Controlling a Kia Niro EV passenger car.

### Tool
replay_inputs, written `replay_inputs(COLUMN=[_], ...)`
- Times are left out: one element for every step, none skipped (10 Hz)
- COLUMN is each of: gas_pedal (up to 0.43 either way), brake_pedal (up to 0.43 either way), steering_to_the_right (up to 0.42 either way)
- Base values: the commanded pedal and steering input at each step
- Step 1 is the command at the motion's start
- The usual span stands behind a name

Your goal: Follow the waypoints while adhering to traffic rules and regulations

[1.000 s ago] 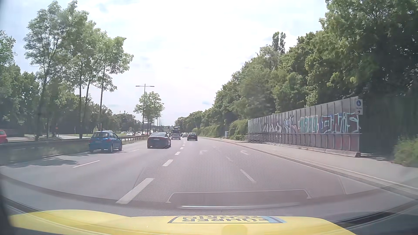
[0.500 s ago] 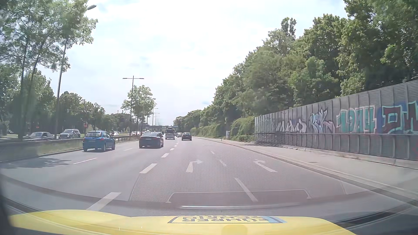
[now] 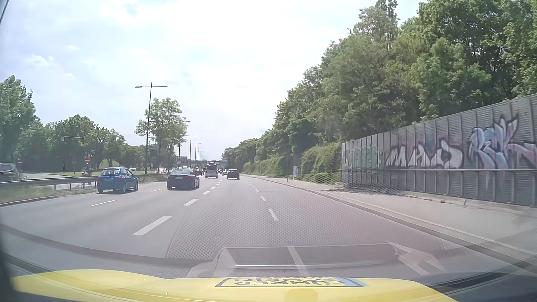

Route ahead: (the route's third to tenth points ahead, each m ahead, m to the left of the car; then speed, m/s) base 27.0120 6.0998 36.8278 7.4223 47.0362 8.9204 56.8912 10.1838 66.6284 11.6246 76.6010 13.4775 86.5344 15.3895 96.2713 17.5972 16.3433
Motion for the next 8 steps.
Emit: replay_inputs(gas_pedal=[0.087, 0.079, 0.079, 0.079, 0.067, 0.059, 0.047, 0.039], brake_pedal=[0.0, 0.0, 0.0, 0.0, 0.0, 0.0, 0.0, 0.0], steering_to_the_right=[-0.009, -0.01, -0.011, -0.011, -0.014, -0.016, -0.017, -0.017])
